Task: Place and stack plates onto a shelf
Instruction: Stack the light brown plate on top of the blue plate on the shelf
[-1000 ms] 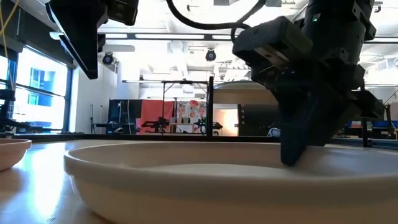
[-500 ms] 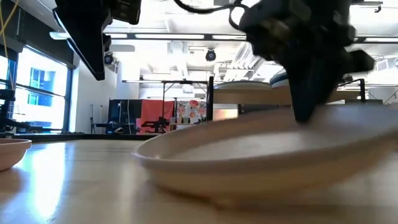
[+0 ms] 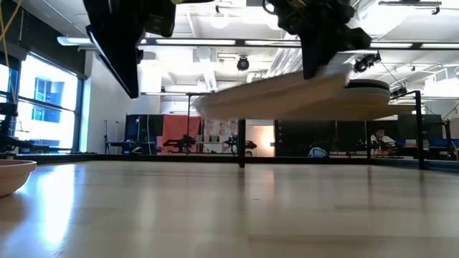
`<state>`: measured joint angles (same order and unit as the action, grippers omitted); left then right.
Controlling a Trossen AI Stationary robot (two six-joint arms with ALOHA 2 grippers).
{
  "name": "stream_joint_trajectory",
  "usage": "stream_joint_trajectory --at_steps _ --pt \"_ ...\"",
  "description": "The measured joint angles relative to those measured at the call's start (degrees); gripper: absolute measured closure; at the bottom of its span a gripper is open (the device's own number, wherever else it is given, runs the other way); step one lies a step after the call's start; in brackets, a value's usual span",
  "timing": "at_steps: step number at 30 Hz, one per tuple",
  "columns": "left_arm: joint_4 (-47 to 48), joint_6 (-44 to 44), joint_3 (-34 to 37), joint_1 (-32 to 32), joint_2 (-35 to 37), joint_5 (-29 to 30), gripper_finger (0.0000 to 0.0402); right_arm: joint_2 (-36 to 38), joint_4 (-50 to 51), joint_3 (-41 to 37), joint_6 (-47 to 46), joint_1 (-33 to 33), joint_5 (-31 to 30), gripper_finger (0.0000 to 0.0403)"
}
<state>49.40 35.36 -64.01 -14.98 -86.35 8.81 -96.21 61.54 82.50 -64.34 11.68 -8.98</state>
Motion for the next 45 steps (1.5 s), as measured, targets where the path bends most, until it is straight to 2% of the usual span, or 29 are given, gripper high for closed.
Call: stream_joint_trajectory --at_steps 8,14,21,24,33,45 --pt "0.03 -3.46 0.00 4.39 0.00 -0.08 0.0287 9.14 0.77 0.00 13.07 -12.38 0.04 0.0403" --pt "0.01 -6.08 0.00 8.45 0.00 0.89 0.0287 15.70 0.46 0.00 22.30 -23.33 2.29 0.0403" --pt "-0.03 -9.28 0.00 14.31 0.00 1.40 0.0287 20.35 -0.50 0.00 31.82 -36.63 3.32 0.0403" --pt "-0.05 -10.48 0.00 16.93 0.00 1.41 0.0287 20.82 -2.71 0.00 35.89 -42.23 4.17 0.0403" --pt "-0.19 -10.54 0.00 23.52 0.00 1.41 0.0287 19.77 -13.36 0.00 44.99 -57.43 13.49 0.0403" --pt "-1.72 -9.98 0.00 27.86 0.00 1.39 0.0287 16.84 -17.27 0.00 48.94 -69.53 17.01 0.0403"
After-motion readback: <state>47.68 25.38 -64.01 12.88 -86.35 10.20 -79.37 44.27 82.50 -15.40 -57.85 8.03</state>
